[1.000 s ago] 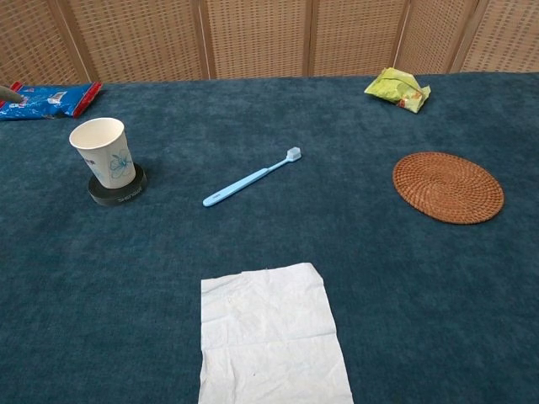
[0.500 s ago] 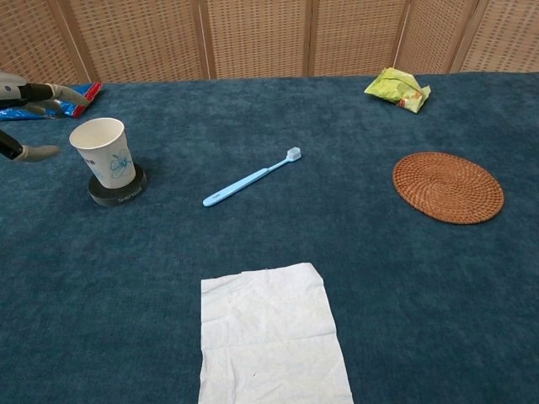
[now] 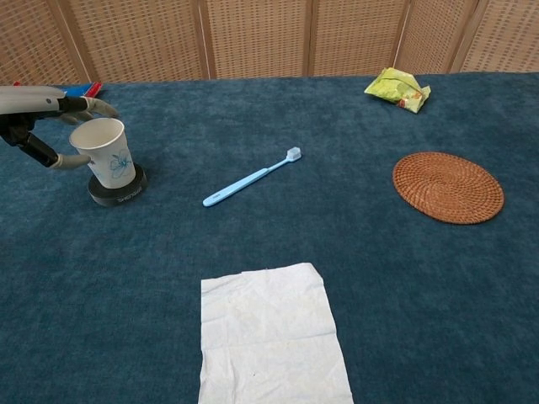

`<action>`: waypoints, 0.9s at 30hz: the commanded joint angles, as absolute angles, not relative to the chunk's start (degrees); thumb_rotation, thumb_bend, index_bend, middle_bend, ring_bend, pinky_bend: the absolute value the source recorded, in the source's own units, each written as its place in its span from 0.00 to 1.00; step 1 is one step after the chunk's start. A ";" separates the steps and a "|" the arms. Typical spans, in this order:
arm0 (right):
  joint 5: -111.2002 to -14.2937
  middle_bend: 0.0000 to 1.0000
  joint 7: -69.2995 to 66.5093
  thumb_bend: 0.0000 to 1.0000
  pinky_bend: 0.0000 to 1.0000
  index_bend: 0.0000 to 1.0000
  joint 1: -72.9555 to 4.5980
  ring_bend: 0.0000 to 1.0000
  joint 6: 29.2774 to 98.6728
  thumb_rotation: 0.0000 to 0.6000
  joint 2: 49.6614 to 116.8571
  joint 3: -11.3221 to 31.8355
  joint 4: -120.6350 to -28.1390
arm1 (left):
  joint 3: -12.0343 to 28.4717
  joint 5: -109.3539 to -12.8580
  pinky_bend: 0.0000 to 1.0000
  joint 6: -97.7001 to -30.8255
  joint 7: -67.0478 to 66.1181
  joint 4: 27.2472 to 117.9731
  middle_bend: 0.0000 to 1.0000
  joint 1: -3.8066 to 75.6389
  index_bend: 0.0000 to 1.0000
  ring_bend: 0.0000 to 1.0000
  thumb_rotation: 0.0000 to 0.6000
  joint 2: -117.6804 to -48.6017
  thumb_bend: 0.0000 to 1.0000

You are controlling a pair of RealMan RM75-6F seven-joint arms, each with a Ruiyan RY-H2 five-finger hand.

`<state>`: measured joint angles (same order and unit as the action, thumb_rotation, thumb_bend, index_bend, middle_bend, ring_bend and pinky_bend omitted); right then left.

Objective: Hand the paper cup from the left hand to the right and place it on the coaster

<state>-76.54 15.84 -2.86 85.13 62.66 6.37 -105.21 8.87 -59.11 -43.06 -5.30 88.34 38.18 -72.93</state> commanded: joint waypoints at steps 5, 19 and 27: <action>-76.32 0.00 15.61 0.37 0.00 0.00 -2.83 0.00 84.94 1.00 62.62 6.15 -105.14 | 9.13 -59.82 0.08 -45.81 -4.94 85.04 0.00 38.50 0.02 0.00 0.90 -76.60 0.48; -76.61 0.00 15.68 0.37 0.00 0.00 -2.92 0.00 85.16 1.00 62.44 6.00 -105.59 | 9.50 -61.24 0.41 -50.42 -4.77 80.98 0.17 38.10 0.24 0.17 0.95 -81.49 0.47; -76.55 0.00 15.33 0.37 0.00 0.00 -2.87 0.00 85.22 1.00 62.41 5.93 -105.54 | 10.60 -64.15 0.41 -51.99 -1.92 84.97 0.17 37.72 0.24 0.17 0.95 -79.06 0.48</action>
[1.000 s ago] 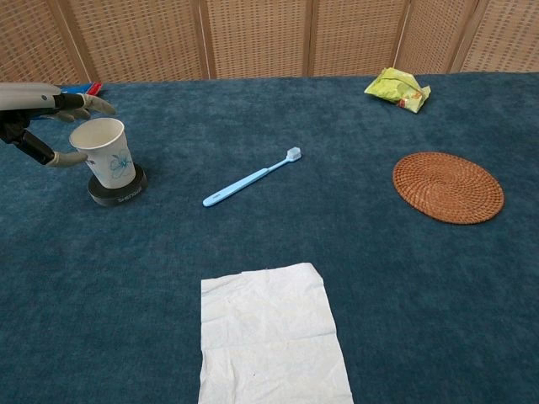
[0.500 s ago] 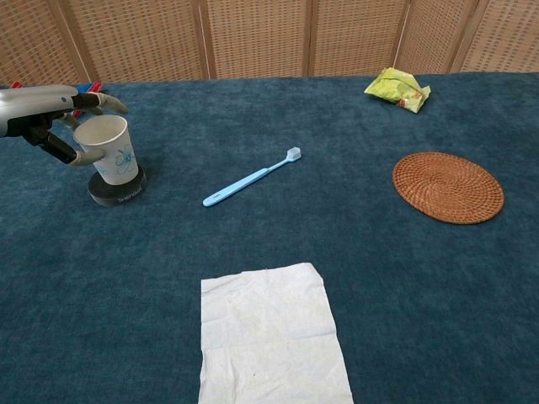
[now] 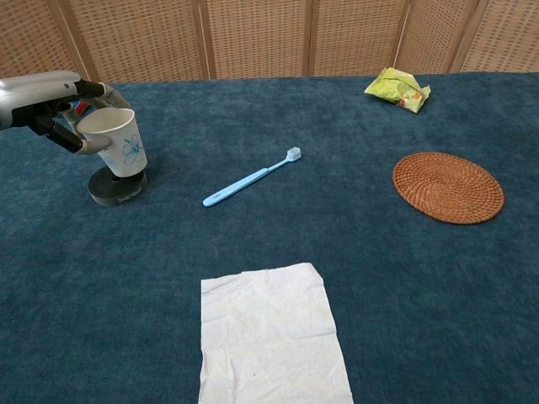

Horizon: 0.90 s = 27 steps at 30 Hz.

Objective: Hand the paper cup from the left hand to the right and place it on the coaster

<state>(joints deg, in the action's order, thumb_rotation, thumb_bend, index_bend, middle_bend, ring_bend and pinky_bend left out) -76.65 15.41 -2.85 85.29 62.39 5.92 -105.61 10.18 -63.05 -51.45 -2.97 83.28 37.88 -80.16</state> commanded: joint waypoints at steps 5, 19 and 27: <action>-76.46 0.00 15.24 0.37 0.00 0.00 -3.31 0.00 83.92 1.00 62.44 5.52 -105.18 | 11.79 -66.89 0.41 -52.84 0.71 89.59 0.18 37.87 0.24 0.17 0.95 -76.57 0.48; -81.35 0.00 13.26 0.37 0.00 0.00 -2.86 0.00 84.23 1.00 62.68 3.05 -104.67 | 15.02 -69.75 0.40 -50.09 -0.17 93.26 0.19 44.56 0.25 0.18 0.95 -78.35 0.48; -85.83 0.00 13.13 0.37 0.00 0.00 -1.80 0.00 85.76 1.00 61.71 1.01 -105.33 | 16.49 -68.14 0.39 -45.63 -1.12 88.08 0.18 50.93 0.25 0.17 0.95 -84.87 0.47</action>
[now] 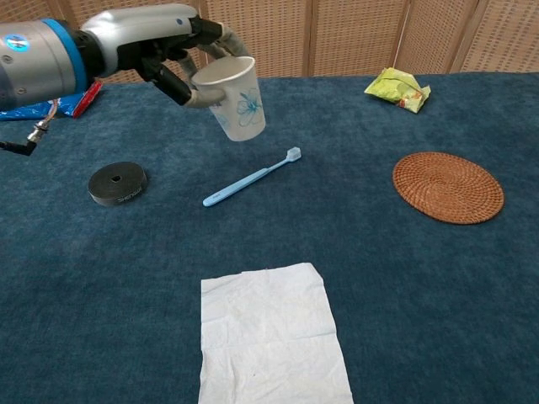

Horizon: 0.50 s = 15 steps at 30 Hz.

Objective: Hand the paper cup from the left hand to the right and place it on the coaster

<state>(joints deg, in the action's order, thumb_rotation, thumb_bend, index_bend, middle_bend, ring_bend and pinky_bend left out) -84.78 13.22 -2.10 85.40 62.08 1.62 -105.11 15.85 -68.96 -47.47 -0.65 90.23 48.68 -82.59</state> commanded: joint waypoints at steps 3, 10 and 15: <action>-87.48 0.00 13.01 0.37 0.00 0.00 -1.38 0.00 86.63 1.00 61.38 0.51 -105.48 | 16.92 -67.96 0.38 -44.34 -2.03 85.16 0.18 53.53 0.26 0.17 0.95 -87.70 0.48; -89.34 0.00 11.33 0.37 0.00 0.00 -0.23 0.00 88.28 1.00 60.98 -0.23 -104.90 | 17.40 -67.36 0.36 -42.93 -4.07 82.14 0.18 57.51 0.26 0.17 0.95 -91.41 0.47; -89.54 0.00 9.86 0.37 0.00 0.00 0.27 0.00 88.89 1.00 60.76 -0.21 -104.05 | 16.74 -66.16 0.35 -42.39 -5.87 81.54 0.18 58.75 0.26 0.16 0.96 -92.22 0.47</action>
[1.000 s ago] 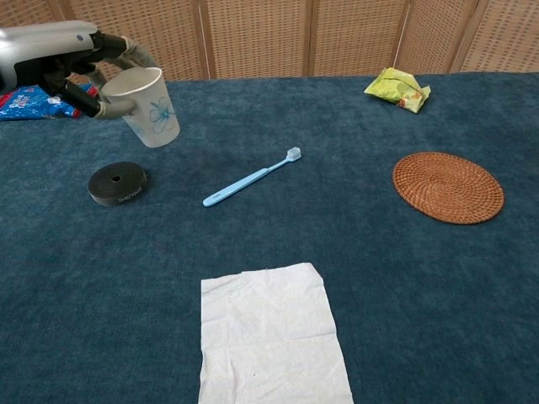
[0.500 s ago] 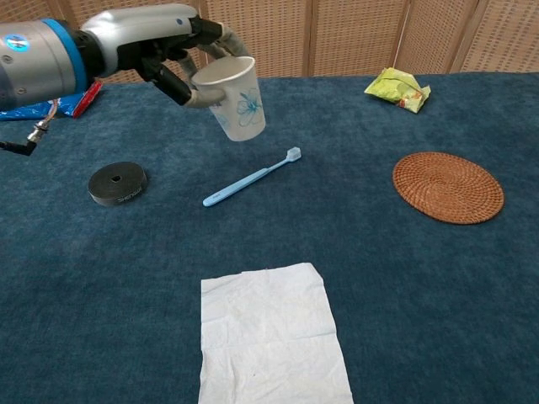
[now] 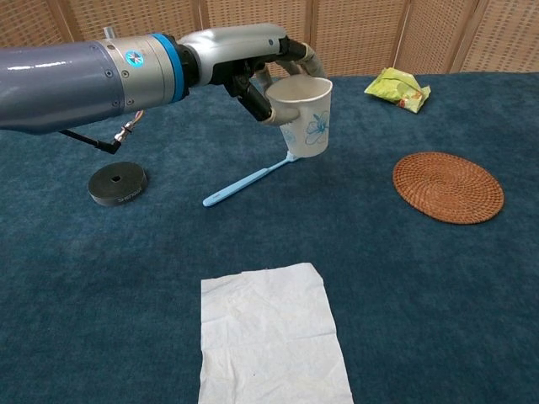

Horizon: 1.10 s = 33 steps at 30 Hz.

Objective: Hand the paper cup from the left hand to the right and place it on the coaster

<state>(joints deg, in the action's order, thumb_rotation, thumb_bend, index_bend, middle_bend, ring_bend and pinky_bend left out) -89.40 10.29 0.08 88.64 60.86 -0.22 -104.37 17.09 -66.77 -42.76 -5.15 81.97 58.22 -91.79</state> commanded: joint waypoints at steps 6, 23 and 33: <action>-89.83 0.00 9.04 0.38 0.00 0.00 0.44 0.00 88.91 1.00 60.95 -0.21 -103.46 | 15.36 -64.59 0.32 -41.76 -8.75 78.25 0.18 60.32 0.26 0.14 0.95 -94.75 0.47; -89.59 0.00 7.01 0.37 0.00 0.00 1.66 0.00 89.80 1.00 60.91 -0.25 -102.14 | 14.54 -62.58 0.23 -38.24 -11.62 64.73 0.14 65.80 0.22 0.08 0.96 -105.17 0.47; -89.85 0.00 6.42 0.37 0.00 0.00 2.24 0.00 90.54 1.00 60.85 -0.07 -101.79 | 14.72 -63.72 0.00 -37.04 -9.90 65.38 0.00 66.72 0.00 0.00 0.96 -105.05 0.47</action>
